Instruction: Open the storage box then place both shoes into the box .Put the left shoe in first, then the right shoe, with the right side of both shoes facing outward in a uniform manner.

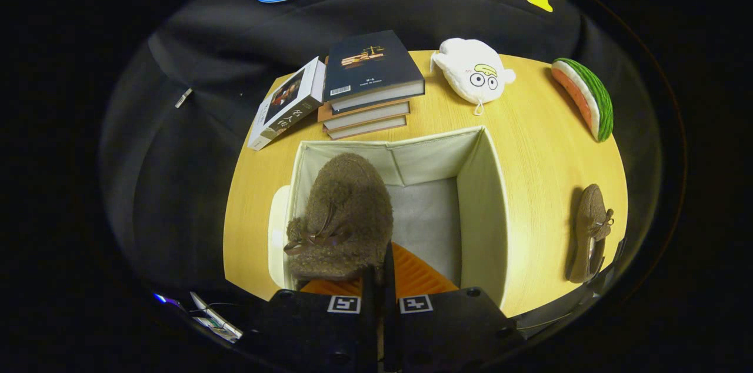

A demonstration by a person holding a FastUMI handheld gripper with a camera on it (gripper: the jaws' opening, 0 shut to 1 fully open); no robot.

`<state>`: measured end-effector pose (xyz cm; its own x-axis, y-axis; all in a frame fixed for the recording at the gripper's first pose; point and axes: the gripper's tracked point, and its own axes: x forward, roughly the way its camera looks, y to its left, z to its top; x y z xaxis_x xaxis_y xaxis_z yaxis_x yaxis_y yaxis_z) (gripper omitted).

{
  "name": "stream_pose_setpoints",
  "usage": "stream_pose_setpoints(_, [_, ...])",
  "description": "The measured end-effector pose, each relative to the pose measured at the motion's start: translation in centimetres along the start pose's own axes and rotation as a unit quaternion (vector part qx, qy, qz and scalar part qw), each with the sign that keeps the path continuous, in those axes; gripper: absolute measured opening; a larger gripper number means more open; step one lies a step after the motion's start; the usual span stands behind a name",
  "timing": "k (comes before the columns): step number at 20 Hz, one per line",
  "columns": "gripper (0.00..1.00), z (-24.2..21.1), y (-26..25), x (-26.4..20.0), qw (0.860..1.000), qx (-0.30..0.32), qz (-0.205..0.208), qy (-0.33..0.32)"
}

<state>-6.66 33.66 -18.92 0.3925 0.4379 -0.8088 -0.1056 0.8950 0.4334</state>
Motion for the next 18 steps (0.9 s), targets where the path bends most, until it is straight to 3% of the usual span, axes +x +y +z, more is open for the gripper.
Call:
stream_pose_setpoints(7, [0.1, -0.4, 0.4, 0.2, 1.0, 0.015, -0.002, 0.004])
stream_pose_setpoints(9, [0.15, -0.5, 0.9, 0.1, 1.0, 0.015, 0.006, 0.0])
stream_pose_setpoints(11, [0.25, -0.4, 1.1, 0.0, 1.0, 0.011, 0.014, -0.005])
stream_pose_setpoints(14, [0.92, -0.5, 1.8, -0.2, 0.999, 0.009, 0.031, -0.009])
stream_pose_setpoints(18, [0.9, 0.6, 1.7, -3.0, 0.997, 0.012, 0.066, -0.032])
